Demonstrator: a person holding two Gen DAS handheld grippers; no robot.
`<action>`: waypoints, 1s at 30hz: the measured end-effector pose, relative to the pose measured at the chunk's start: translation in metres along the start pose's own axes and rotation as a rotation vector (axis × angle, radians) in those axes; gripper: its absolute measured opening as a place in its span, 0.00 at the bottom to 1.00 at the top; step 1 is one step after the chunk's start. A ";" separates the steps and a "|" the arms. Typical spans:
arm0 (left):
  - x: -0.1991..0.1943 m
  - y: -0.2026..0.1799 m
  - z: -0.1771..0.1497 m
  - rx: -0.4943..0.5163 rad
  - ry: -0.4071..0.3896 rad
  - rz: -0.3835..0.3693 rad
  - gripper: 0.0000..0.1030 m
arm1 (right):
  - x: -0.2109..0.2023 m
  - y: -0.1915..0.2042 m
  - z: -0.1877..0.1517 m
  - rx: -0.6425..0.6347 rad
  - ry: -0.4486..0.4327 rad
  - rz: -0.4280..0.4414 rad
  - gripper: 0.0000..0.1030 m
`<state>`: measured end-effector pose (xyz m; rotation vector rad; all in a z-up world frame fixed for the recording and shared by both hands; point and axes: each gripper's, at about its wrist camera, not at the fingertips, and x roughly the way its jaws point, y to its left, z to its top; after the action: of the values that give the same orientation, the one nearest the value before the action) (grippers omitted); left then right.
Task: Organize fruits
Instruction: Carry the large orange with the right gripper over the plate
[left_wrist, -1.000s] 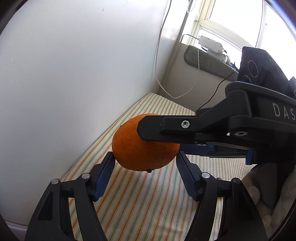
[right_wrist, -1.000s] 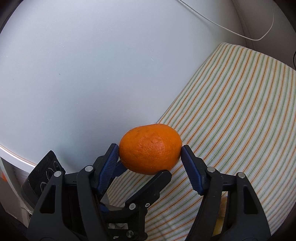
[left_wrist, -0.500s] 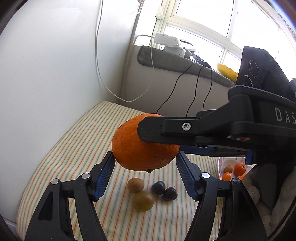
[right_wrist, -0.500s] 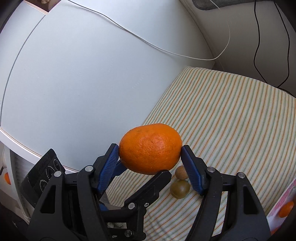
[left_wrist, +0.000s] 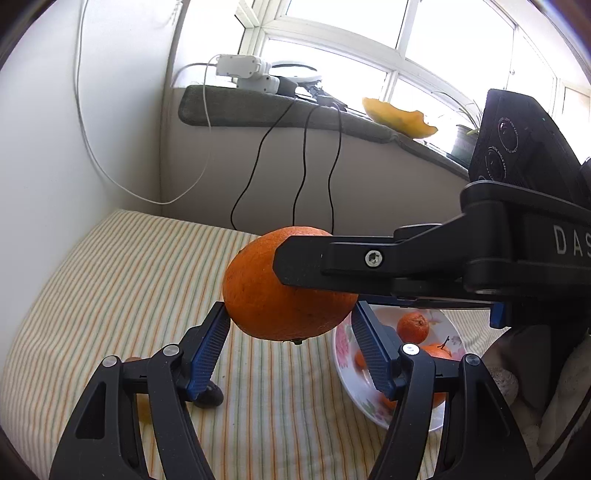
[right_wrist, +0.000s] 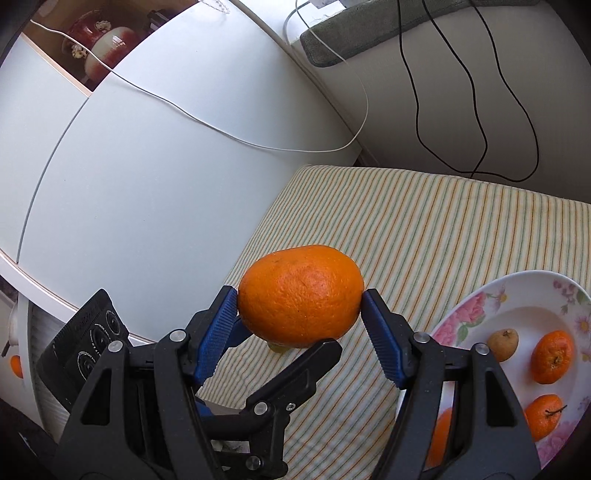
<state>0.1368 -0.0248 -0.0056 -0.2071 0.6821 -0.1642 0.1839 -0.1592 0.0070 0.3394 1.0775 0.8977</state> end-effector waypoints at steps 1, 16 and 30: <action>0.001 -0.006 0.000 0.007 0.002 -0.007 0.66 | -0.009 -0.006 0.002 0.003 -0.006 -0.006 0.70; 0.038 -0.064 -0.001 0.060 0.079 -0.109 0.66 | -0.062 -0.068 0.007 0.070 -0.047 -0.095 0.70; 0.059 -0.086 -0.005 0.087 0.142 -0.137 0.66 | -0.074 -0.094 0.011 0.122 -0.051 -0.131 0.70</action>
<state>0.1716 -0.1210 -0.0244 -0.1596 0.8004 -0.3418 0.2237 -0.2723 -0.0025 0.3863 1.0965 0.7048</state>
